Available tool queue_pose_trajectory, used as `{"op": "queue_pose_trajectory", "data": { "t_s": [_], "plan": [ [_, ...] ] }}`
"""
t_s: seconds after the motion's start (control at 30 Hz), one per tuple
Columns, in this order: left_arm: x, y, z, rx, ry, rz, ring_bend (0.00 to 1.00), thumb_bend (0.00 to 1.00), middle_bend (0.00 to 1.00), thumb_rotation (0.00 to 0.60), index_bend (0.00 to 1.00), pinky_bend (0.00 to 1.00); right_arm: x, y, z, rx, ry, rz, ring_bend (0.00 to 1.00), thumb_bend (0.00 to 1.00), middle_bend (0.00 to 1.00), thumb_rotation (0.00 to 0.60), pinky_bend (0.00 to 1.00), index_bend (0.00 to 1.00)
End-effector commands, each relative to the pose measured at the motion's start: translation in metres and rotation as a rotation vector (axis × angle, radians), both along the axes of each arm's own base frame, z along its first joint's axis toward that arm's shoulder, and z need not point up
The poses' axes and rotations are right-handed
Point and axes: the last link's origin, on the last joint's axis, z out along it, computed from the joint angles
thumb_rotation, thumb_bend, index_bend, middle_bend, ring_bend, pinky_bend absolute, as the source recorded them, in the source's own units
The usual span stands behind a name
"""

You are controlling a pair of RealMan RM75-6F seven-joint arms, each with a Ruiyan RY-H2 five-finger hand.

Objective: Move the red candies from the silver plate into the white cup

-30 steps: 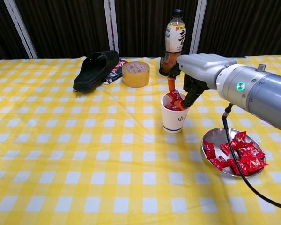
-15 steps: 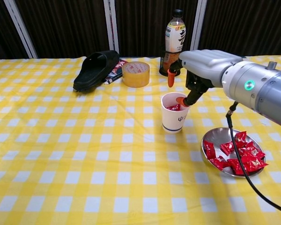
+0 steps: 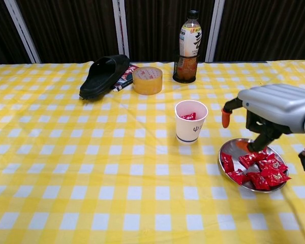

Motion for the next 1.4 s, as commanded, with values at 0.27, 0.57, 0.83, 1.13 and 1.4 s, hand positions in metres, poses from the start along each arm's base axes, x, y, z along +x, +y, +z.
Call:
{"op": "queue_pose_trajectory", "data": {
  "t_s": [0.27, 0.57, 0.83, 1.13, 1.4],
  "plan": [
    [0.001, -0.001, -0.001, 0.013, 0.016, -0.006, 0.00, 0.03, 0.00, 0.600, 0.00, 0.00, -0.017, 0.024, -0.012, 0.051, 0.007, -0.035, 1.00, 0.36, 0.99, 0.600, 0.99, 0.38],
    [0.000, -0.002, -0.001, 0.019, 0.017, -0.002, 0.00, 0.03, 0.00, 0.600, 0.00, 0.00, -0.016, 0.029, -0.019, 0.060, 0.004, -0.029, 1.00, 0.33, 0.99, 0.600, 0.99, 0.38],
    [0.000, -0.002, 0.000, 0.018, 0.015, -0.002, 0.00, 0.03, 0.00, 0.600, 0.00, 0.00, -0.023, 0.023, -0.023, 0.059, 0.033, -0.060, 1.00, 0.33, 0.99, 0.600, 0.99, 0.32],
    [0.000, -0.001, -0.001, 0.015, 0.015, 0.000, 0.00, 0.03, 0.00, 0.600, 0.00, 0.00, -0.032, 0.012, -0.018, 0.013, 0.048, -0.083, 1.00, 0.32, 0.99, 0.600, 0.99, 0.20],
    [0.000, -0.001, -0.001, 0.014, 0.019, 0.003, 0.00, 0.03, 0.00, 0.600, 0.00, 0.00, -0.048, 0.003, -0.016, 0.004, 0.089, -0.138, 1.00, 0.33, 0.99, 0.600, 0.99, 0.20]
  ]
}}
